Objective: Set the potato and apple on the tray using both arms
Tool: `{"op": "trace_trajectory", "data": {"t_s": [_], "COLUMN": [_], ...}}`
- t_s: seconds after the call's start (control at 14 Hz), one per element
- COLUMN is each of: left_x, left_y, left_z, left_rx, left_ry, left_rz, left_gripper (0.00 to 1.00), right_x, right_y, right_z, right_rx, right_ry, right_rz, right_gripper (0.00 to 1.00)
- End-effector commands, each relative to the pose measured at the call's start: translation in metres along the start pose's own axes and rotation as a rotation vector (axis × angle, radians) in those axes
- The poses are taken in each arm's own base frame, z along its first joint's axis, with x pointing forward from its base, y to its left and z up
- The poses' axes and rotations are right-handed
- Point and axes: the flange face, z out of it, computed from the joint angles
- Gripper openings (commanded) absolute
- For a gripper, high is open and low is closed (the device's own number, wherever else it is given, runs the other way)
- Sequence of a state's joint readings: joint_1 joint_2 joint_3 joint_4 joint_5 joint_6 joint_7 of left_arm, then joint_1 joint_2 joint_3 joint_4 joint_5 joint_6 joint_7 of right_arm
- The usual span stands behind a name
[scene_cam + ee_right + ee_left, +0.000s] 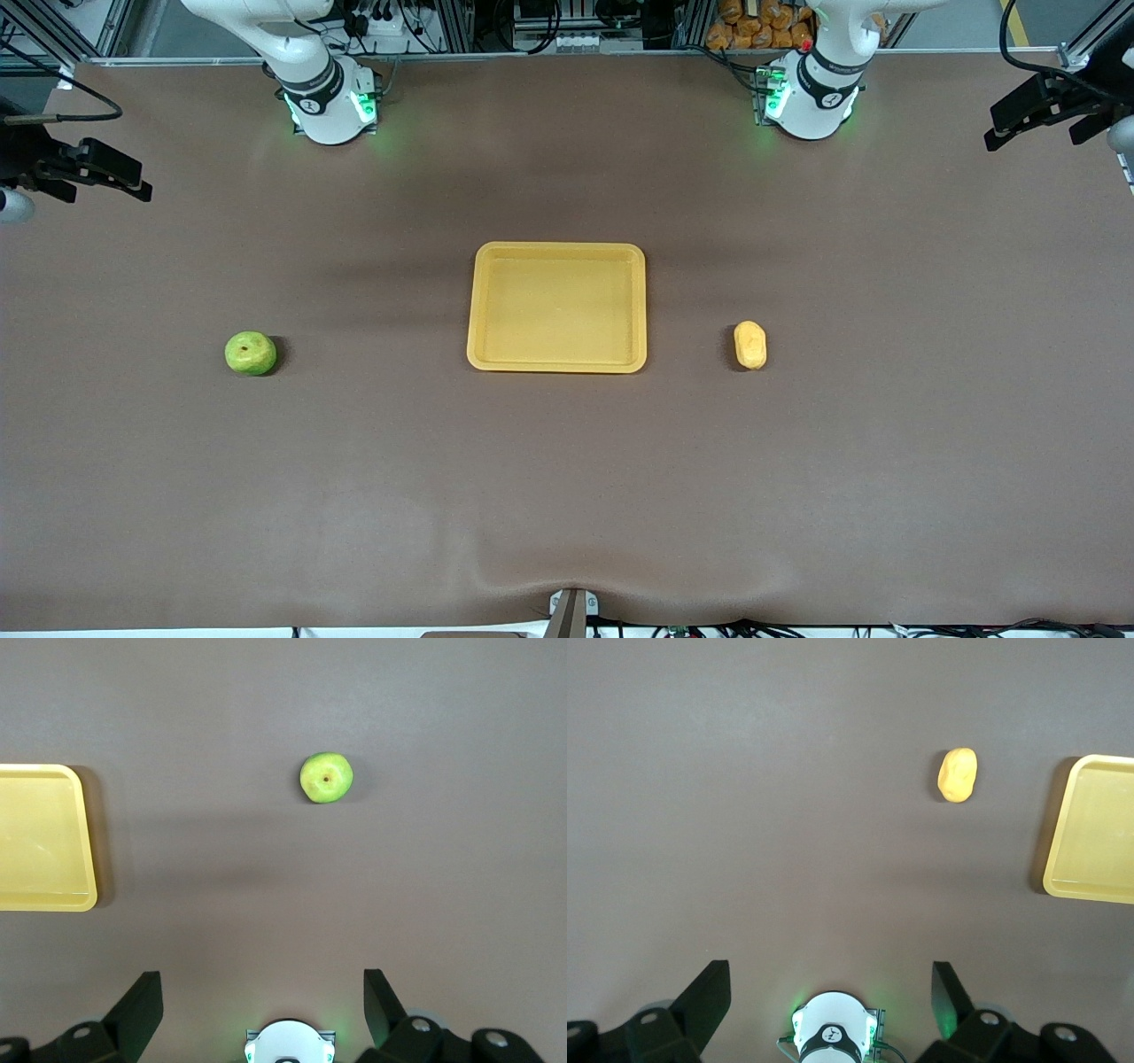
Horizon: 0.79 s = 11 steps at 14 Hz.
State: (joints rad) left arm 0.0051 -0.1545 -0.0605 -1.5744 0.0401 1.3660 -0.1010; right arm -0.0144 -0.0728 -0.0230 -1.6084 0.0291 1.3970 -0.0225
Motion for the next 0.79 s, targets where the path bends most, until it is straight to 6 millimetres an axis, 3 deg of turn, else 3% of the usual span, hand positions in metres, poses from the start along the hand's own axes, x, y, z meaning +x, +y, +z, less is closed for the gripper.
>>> {"op": "trace_trajectory", "data": {"t_s": [0.0,0.29,0.71], "left_x": [-0.002,-0.003,0.000], "left_y": [0.001,0.000,0.000], "left_z": [0.002,0.005,0.015], "left_rx": [-0.018,-0.017,-0.015], "left_ry": [-0.017,-0.025,-0.035], "left_rz": [0.002,-0.001,-0.006], "left_gripper": [1.00,1.00,1.00], "right_x": [-0.009,-0.009,0.002], "right_y": [0.004,0.014,0.007], "right_z": [-0.003,0.000,0.005], "right_rx": [-0.015,-0.012,-0.016], "right_ry": [0.005,-0.002,0.020], "right_rz": [0.005,0.017,0.002], "right_gripper": [1.00,1.00,1.00]}}
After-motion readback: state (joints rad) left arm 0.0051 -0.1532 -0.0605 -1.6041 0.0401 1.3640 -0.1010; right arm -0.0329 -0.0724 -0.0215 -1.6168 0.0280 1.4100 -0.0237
